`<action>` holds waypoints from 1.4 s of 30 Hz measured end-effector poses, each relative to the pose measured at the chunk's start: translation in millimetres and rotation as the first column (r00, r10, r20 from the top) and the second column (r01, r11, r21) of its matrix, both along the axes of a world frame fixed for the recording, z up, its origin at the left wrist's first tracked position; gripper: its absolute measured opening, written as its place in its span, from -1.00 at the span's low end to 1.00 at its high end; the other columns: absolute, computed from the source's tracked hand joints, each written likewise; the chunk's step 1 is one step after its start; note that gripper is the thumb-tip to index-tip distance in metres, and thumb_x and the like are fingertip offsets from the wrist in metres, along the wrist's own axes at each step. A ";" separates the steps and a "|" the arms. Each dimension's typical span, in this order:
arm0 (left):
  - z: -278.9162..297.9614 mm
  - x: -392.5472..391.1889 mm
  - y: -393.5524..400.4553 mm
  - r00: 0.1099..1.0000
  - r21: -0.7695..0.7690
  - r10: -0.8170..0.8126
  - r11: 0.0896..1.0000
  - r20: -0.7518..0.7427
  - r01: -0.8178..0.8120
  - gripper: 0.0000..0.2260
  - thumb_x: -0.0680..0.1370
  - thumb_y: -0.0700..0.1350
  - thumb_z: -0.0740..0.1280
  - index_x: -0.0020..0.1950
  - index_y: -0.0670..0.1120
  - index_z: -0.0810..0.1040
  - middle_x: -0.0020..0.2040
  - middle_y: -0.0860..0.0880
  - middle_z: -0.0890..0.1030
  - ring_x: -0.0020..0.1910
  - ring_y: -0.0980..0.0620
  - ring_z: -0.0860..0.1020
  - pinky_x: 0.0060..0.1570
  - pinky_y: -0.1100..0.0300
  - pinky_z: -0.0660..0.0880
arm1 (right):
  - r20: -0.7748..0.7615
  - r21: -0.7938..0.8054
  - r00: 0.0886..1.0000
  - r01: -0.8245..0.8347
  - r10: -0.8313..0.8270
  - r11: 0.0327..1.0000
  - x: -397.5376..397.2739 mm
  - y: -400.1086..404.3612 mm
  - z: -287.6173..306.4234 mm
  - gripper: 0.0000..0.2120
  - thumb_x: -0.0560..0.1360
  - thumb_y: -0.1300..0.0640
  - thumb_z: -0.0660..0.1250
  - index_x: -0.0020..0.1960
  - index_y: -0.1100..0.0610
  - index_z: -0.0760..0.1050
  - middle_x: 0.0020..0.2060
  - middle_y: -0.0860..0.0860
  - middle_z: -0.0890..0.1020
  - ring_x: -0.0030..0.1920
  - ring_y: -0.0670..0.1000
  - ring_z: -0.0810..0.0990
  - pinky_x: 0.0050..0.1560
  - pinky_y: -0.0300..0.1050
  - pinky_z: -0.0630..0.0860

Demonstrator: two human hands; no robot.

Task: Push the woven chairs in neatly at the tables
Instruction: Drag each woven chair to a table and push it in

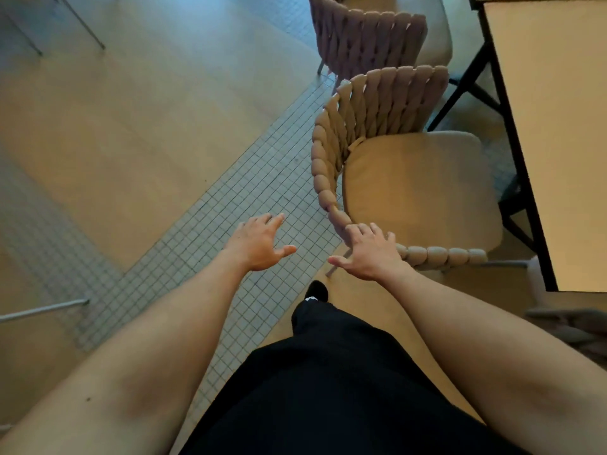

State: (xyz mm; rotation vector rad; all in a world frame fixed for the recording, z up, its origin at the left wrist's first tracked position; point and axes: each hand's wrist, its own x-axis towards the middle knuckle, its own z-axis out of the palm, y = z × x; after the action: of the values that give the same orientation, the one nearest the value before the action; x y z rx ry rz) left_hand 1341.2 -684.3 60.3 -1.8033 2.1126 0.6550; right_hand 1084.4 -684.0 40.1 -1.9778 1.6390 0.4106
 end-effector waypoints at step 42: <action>-63.3 -74.3 -405.1 0.089 0.090 -0.994 0.095 0.069 0.991 -0.07 0.43 0.56 0.08 0.63 0.01 0.08 0.58 -0.10 0.22 0.55 -0.17 0.18 0.52 -0.25 0.04 | -0.096 0.104 0.305 0.950 -0.948 0.295 137.9 -156.9 -34.7 -0.12 0.45 -0.54 0.16 0.56 0.02 0.25 0.52 0.04 0.36 0.56 0.17 0.20 0.51 0.29 0.11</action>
State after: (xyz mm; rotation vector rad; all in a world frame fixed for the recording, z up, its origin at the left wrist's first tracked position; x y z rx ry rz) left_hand 1266.9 -1089.3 -3.0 0.0535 2.5164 0.1147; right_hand 1222.3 -840.8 5.5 -0.5482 2.3608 0.0352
